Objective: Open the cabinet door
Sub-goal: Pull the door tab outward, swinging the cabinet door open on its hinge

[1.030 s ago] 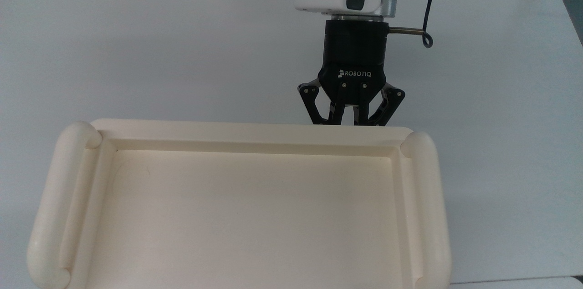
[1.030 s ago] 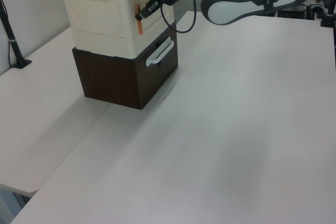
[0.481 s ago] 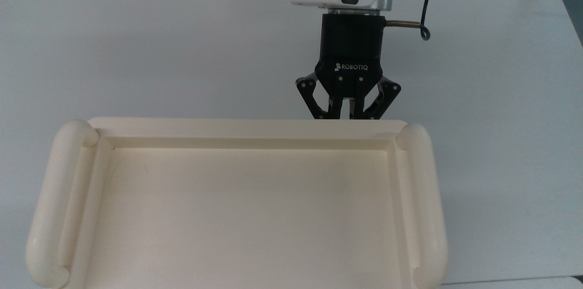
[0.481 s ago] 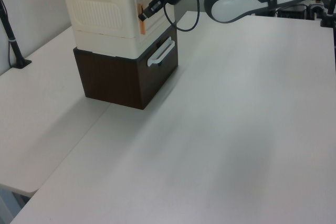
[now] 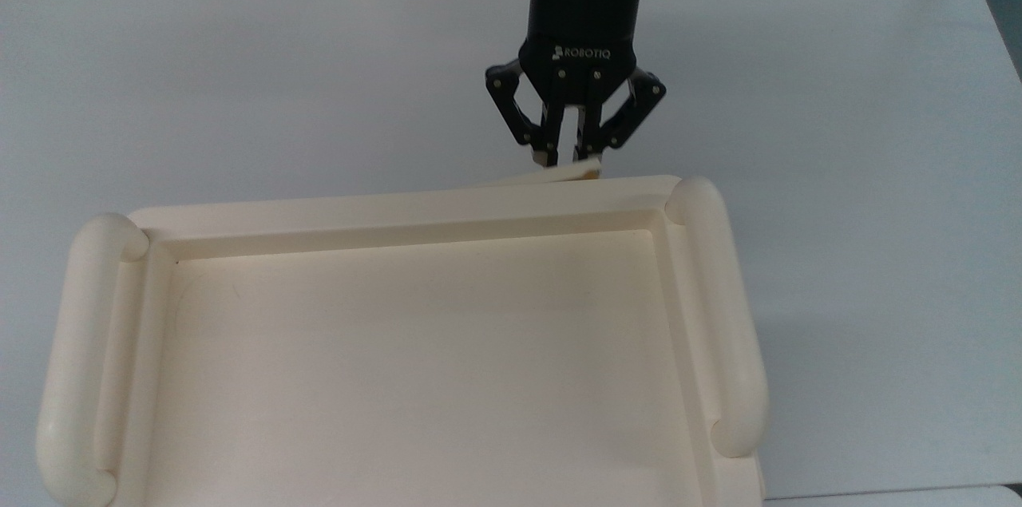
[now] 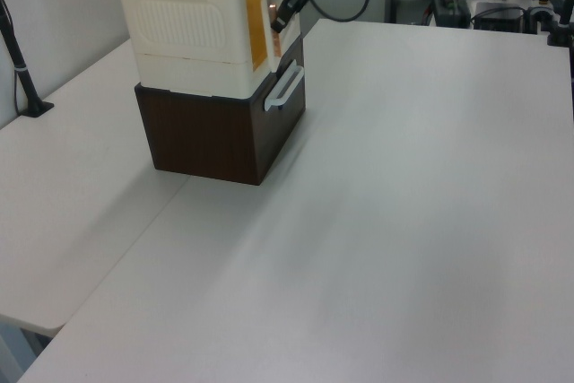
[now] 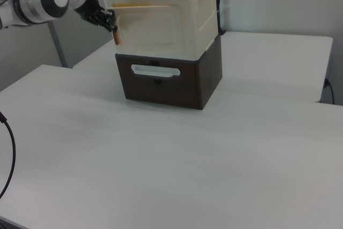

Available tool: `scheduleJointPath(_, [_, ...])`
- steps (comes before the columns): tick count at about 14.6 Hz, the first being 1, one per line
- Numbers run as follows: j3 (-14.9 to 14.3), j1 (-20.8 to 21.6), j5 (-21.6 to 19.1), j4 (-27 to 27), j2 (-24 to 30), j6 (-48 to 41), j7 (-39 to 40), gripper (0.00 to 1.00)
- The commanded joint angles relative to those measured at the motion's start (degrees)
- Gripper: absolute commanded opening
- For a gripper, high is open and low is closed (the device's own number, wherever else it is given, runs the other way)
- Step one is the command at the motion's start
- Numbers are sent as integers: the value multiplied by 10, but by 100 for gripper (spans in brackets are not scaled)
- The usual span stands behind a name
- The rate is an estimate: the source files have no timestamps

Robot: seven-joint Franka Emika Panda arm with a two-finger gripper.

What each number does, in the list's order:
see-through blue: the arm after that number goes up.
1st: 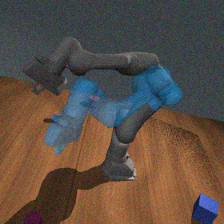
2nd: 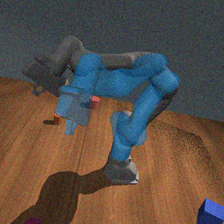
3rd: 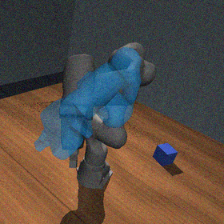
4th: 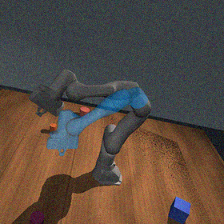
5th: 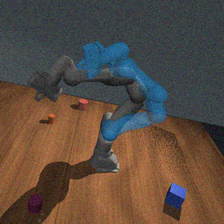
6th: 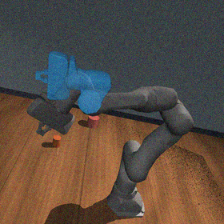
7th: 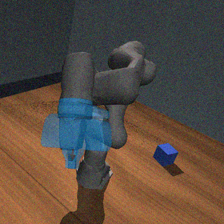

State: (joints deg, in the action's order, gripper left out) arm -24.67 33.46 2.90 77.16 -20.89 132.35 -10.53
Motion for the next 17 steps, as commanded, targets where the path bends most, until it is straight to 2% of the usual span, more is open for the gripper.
scheduleJointPath(1, [-6,-5,-29,57,83,-128,93,20])
scheduleJointPath(2, [-8,-7,-41,56,97,-172,118,21])
scheduleJointPath(3, [-13,-9,-47,56,112,-213,141,28])
scheduleJointPath(4, [-14,-24,-47,56,127,-264,165,53])
scheduleJointPath(5, [-14,-36,-48,56,134,-292,166,91])
scheduleJointPath(6, [-16,-44,-43,56,139,-322,169,100])
scheduleJointPath(8, [-16,-64,-37,54,140,-387,164,100])
scheduleJointPath(11, [-4,-128,-36,55,165,-459,163,100])
scheduleJointPath(14, [52,-202,-33,56,185,-511,158,100])
scheduleJointPath(15, [64,-217,-33,57,191,-525,155,100])
scheduleJointPath(17, [67,-225,-33,58,194,-532,150,100])
